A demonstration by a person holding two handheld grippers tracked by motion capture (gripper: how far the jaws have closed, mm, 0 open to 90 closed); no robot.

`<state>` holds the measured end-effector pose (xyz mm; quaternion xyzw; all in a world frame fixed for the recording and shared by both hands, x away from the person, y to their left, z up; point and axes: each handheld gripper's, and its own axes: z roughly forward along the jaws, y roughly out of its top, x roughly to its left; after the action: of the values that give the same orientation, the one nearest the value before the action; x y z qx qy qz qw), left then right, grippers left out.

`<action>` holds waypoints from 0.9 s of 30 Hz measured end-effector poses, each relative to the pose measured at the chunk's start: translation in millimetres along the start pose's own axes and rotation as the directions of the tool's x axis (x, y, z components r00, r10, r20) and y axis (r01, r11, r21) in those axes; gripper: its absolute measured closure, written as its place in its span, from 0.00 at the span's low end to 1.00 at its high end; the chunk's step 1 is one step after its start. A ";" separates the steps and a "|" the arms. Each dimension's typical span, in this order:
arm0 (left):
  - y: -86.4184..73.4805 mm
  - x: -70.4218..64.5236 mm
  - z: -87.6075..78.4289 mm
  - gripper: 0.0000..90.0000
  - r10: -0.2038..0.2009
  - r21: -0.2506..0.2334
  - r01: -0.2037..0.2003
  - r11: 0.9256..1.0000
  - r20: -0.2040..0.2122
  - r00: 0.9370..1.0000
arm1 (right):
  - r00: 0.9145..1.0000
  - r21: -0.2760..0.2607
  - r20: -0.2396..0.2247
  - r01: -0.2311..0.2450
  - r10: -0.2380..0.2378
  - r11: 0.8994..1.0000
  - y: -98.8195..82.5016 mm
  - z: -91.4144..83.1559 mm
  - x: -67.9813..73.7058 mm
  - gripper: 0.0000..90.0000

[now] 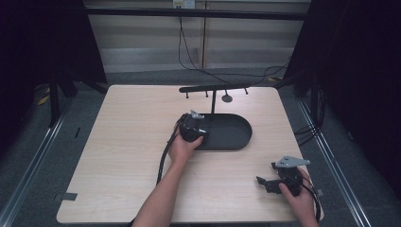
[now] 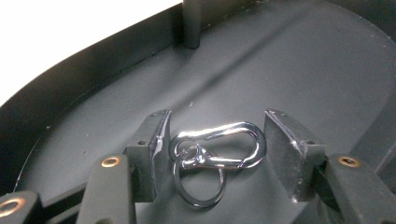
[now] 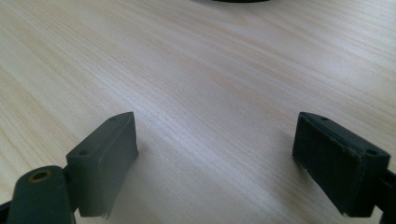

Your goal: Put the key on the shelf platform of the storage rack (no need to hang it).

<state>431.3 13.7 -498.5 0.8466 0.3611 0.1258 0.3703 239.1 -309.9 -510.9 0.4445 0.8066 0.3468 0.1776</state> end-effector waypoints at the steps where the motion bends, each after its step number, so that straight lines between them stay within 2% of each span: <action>1: -0.3 0.1 0.7 0.47 -0.003 -0.001 0.003 1.000 0.004 1.000 | 1.000 0.000 0.001 0.000 0.000 1.000 0.0 0.0 0.0 0.15; 13: -0.7 -0.2 3.3 0.47 -0.015 -0.009 0.015 1.000 -0.007 1.000 | 1.000 0.000 0.000 0.000 0.000 1.000 0.0 0.0 0.0 0.15; 20: -0.4 -1.4 4.0 0.47 -0.002 -0.007 0.002 1.000 -0.006 1.000 | 1.000 0.000 0.000 0.000 0.000 1.000 0.0 0.0 0.0 0.15; 22: -0.5 -1.7 4.6 0.47 -0.009 -0.010 0.009 1.000 -0.001 1.000 | 1.000 0.000 0.001 0.000 0.000 1.000 0.0 0.0 0.0 0.15; 27: -0.3 -1.8 5.6 0.46 0.003 -0.005 -0.003 1.000 -0.013 1.000 | 1.000 0.000 0.001 0.000 0.000 1.000 0.0 0.0 0.0 0.15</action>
<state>432.5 9.5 -502.5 0.8455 0.3616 0.1325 0.3697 239.1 -309.9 -510.9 0.4445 0.8066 0.3466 0.1781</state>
